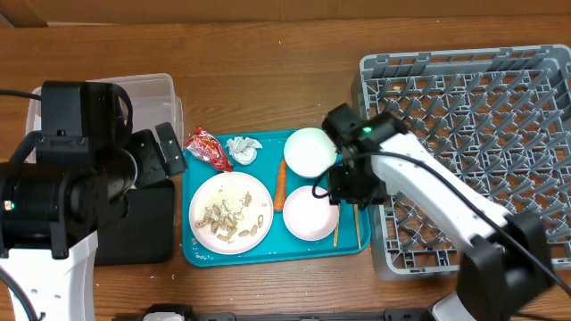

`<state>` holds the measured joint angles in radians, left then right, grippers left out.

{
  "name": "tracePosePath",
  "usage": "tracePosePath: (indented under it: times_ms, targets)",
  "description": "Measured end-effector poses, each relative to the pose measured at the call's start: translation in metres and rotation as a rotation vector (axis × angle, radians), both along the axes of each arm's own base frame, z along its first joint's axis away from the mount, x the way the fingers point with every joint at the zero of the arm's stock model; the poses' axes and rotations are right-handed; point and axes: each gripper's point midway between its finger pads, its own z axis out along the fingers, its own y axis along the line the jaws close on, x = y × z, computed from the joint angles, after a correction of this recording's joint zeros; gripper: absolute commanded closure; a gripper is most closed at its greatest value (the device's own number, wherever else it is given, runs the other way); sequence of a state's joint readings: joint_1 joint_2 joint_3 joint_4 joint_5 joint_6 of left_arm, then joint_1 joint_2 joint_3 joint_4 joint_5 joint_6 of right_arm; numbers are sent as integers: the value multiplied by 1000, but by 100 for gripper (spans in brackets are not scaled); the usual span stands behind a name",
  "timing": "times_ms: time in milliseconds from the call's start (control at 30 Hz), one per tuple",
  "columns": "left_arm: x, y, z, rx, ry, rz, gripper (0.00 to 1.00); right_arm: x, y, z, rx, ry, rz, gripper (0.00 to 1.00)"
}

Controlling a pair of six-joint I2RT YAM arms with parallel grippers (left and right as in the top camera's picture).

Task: Sort waste into correct bins and load items into the dishwasher

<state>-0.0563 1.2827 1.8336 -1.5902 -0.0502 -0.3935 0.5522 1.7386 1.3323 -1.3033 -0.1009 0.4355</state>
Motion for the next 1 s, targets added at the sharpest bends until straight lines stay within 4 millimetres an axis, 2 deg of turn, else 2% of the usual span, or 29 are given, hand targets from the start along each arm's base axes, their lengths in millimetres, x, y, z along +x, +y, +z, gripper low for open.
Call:
tracePosePath:
  times_ms: [133,367,500,567,667,867,1000]
  targets:
    - [-1,2,-1,11,5,6,0,2,8,-22,2,46,22,53]
    - [4,2,-5,15,24,8,0,-5,20,-42,20,50,52,56]
    - [7,2,-9,16,39,7,0,-16,14,-60,14,74,46,68]
    - [8,2,-10,16,43,7,0,-19,13,-66,12,79,45,78]
    - [9,2,-11,16,50,7,0,-18,15,-68,19,72,44,95]
    - [13,2,-16,17,69,7,0,-20,18,-67,29,80,35,96]
    - [15,2,-18,18,81,7,0,-19,16,-53,20,60,40,96]
